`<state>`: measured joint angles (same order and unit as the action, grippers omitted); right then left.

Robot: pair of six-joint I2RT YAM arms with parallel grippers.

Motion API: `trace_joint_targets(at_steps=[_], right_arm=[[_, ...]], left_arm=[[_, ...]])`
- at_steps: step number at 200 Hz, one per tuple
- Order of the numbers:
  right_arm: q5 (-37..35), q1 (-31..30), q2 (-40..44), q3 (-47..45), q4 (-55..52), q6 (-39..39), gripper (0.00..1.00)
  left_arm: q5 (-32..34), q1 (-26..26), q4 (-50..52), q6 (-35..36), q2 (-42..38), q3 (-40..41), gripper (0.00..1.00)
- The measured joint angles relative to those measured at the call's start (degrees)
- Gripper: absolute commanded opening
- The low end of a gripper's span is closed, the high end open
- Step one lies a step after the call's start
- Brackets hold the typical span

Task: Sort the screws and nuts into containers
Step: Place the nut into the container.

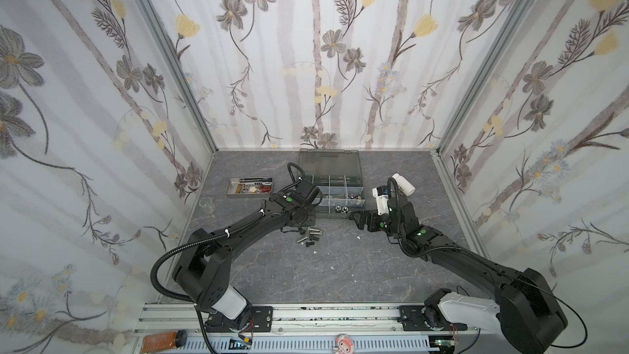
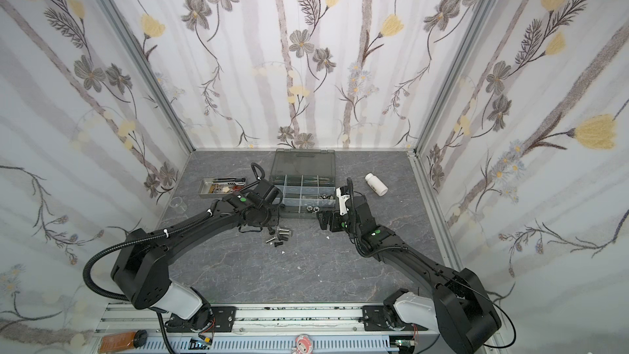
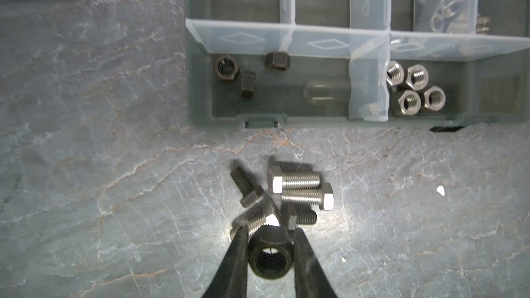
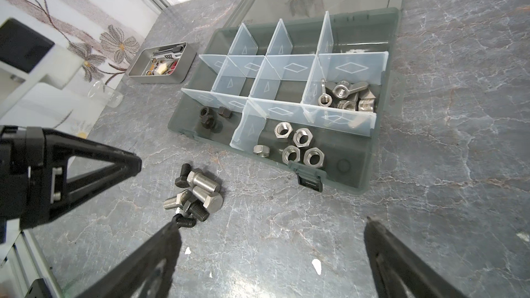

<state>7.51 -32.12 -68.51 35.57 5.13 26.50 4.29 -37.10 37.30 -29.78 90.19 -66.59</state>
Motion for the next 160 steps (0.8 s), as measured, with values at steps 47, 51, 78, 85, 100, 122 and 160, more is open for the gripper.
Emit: trace_joint_targets(at_steps=[47, 51, 78, 85, 100, 122, 160], right_arm=[[1.8, 0.0, -0.4, -0.6, 0.3, -0.1, 1.0], [1.9, 0.0, -0.5, -0.7, 0.3, -0.1, 1.0], [3.4, 0.0, -0.9, -0.8, 0.7, -0.9, 1.0], [3.9, 0.0, -0.9, -0.8, 0.8, -1.1, 1.0], [4.6, 0.0, -1.0, -0.9, 1.1, -1.6, 1.0], [5.8, 0.0, -1.7, -1.1, 1.1, -2.1, 1.0], [7.2, 0.0, -2.0, -1.3, 1.1, -2.6, 1.0]], left_arm=[[-0.5, 4.0, -0.3, 2.8, 6.3, -6.2, 0.25], [-0.4, 4.2, -0.3, 2.8, 6.8, -6.5, 0.25], [-1.5, 5.4, -0.3, 4.1, 10.7, -10.0, 0.24], [-1.6, 5.6, -0.5, 4.1, 11.7, -10.6, 0.24], [-2.1, 6.1, -0.4, 4.3, 13.7, -11.8, 0.24], [-2.2, 6.6, -0.5, 4.6, 16.1, -13.5, 0.24], [-2.6, 6.8, -0.6, 5.6, 19.4, -15.3, 0.42]])
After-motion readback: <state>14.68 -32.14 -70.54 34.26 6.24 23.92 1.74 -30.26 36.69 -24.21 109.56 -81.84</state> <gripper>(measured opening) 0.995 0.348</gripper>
